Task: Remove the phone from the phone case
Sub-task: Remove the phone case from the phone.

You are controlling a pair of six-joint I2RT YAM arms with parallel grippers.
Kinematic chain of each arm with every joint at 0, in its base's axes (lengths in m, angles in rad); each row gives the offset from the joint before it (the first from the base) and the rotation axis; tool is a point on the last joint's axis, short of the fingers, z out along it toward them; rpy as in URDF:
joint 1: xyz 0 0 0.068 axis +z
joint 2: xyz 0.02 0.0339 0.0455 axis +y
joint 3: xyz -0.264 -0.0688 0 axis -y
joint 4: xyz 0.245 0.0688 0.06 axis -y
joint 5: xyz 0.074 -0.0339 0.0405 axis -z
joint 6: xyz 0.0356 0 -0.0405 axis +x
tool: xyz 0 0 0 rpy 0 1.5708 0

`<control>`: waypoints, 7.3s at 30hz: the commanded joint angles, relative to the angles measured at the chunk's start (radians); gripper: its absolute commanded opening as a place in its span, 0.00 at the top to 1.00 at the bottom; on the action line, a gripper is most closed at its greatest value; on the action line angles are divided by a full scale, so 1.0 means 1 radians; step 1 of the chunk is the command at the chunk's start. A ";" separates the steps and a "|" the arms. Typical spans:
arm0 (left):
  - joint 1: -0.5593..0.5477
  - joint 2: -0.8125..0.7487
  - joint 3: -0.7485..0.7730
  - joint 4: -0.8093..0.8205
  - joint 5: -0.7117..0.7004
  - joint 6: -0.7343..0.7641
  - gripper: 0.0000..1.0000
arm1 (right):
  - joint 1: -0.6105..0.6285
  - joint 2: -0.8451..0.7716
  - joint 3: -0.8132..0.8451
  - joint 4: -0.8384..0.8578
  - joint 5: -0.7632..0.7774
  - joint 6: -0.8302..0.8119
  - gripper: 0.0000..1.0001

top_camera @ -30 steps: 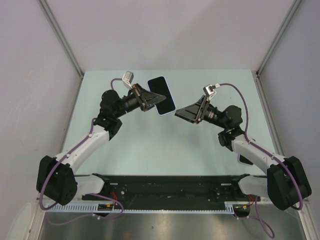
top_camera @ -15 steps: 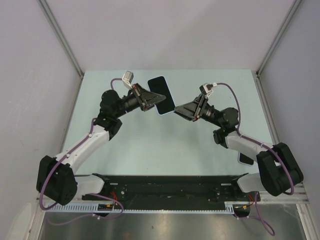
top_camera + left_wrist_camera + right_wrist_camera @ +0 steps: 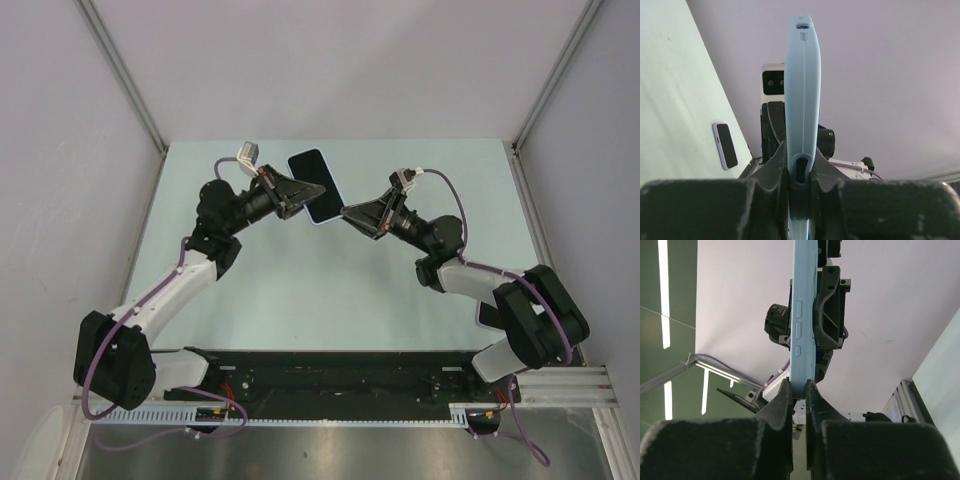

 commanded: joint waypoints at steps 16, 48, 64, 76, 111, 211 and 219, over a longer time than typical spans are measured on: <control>-0.022 -0.031 0.133 0.350 0.017 -0.178 1.00 | 0.143 0.056 0.211 0.284 0.477 0.317 1.00; -0.034 -0.175 0.182 -0.021 -0.046 -0.024 1.00 | -0.018 -0.421 0.099 -0.502 0.152 -0.268 0.13; -0.035 -0.144 0.138 0.002 -0.035 -0.046 1.00 | 0.103 -0.400 0.208 -0.724 0.186 -0.496 0.23; -0.034 -0.077 0.125 0.060 -0.008 -0.075 1.00 | 0.131 -0.273 0.286 -0.549 0.204 -0.410 0.47; -0.049 -0.026 0.177 0.083 -0.075 -0.012 1.00 | 0.174 -0.332 0.231 -0.613 0.282 -0.400 1.00; -0.149 -0.084 0.242 -0.478 0.301 0.496 1.00 | -0.052 -0.357 0.179 -0.645 -0.027 -0.446 0.19; -0.149 -0.086 0.211 -0.443 0.299 0.459 1.00 | -0.024 -0.271 0.179 -0.429 -0.072 -0.296 0.46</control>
